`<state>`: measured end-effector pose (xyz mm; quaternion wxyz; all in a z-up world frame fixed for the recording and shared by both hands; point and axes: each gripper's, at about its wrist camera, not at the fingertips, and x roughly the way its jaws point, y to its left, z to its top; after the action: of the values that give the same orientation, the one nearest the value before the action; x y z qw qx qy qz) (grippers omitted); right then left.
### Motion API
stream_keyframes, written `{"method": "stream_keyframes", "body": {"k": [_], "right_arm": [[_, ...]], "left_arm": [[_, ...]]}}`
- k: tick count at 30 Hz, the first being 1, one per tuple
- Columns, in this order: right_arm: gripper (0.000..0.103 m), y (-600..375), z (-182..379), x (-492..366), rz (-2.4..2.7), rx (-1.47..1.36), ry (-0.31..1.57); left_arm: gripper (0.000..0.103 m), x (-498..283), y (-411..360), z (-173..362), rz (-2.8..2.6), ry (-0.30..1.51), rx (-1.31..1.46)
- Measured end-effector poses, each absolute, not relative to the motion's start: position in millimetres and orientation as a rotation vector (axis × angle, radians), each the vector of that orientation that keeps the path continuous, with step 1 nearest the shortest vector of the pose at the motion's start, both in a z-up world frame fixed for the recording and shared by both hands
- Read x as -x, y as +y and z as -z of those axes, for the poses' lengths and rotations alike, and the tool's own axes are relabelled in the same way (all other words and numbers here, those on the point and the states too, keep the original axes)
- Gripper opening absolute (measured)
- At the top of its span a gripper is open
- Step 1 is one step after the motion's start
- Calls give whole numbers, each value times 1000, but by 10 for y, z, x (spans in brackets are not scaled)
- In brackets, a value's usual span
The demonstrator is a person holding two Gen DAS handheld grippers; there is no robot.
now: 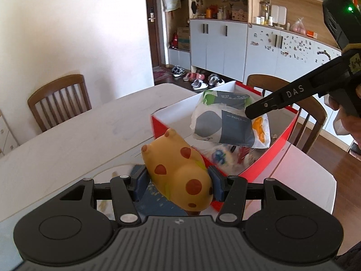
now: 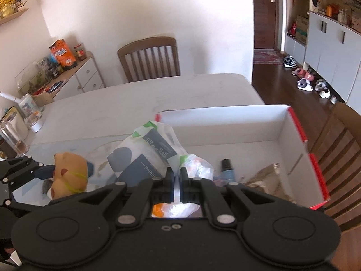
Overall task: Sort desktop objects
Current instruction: 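Lift the toy and tissue pack with both tools and carry them toward the shoebox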
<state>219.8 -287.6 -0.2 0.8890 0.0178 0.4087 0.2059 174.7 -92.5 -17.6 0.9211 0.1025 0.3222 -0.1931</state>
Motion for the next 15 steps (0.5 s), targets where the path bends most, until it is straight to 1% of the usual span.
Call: {"method": "stream_keyframes", "body": {"k": [15], "right_arm": [[4,-3533,186,-2463,-344,-48,875]], "left_arm": [[55,-2147,-1714,312,468,714,-285]]}}
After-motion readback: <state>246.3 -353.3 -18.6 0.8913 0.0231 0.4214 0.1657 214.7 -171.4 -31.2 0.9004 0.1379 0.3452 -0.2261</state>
